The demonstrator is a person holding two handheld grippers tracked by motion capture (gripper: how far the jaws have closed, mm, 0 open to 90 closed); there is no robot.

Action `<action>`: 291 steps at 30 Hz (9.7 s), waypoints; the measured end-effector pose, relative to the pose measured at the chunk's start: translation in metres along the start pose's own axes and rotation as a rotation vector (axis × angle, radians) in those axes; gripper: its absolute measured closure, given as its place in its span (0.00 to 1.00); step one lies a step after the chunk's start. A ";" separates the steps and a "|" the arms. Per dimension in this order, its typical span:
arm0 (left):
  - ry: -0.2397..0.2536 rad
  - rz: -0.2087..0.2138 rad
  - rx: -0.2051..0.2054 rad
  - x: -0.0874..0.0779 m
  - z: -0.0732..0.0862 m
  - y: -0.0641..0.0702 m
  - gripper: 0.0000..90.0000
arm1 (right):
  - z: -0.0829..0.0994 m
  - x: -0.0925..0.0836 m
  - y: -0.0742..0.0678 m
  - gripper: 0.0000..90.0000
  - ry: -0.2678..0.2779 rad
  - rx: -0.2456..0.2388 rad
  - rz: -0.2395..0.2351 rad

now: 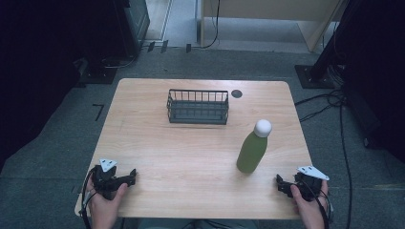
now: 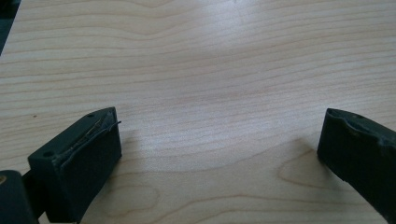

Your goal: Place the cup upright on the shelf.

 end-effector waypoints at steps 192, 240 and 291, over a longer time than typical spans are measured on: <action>0.001 -0.001 -0.001 0.000 0.000 0.000 0.00 | -0.265 -0.003 -0.203 0.23 0.354 -0.167 -0.227; -0.001 -0.001 0.000 0.000 0.000 0.000 0.00 | -0.299 0.091 -0.214 0.23 0.305 -0.125 -0.148; -0.002 -0.001 0.000 0.000 0.000 0.000 0.00 | -0.274 0.080 -0.197 0.15 0.280 -0.154 -0.221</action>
Point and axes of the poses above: each handheld gripper's, and its own axes: x roughly forward along the jaws, z roughly out of its underside, y roughly to its right, the point moved 1 cm from there along x, roughly forward along the jaws, and after that the axes turned 1 degree about -y, right-handed, at the moved point
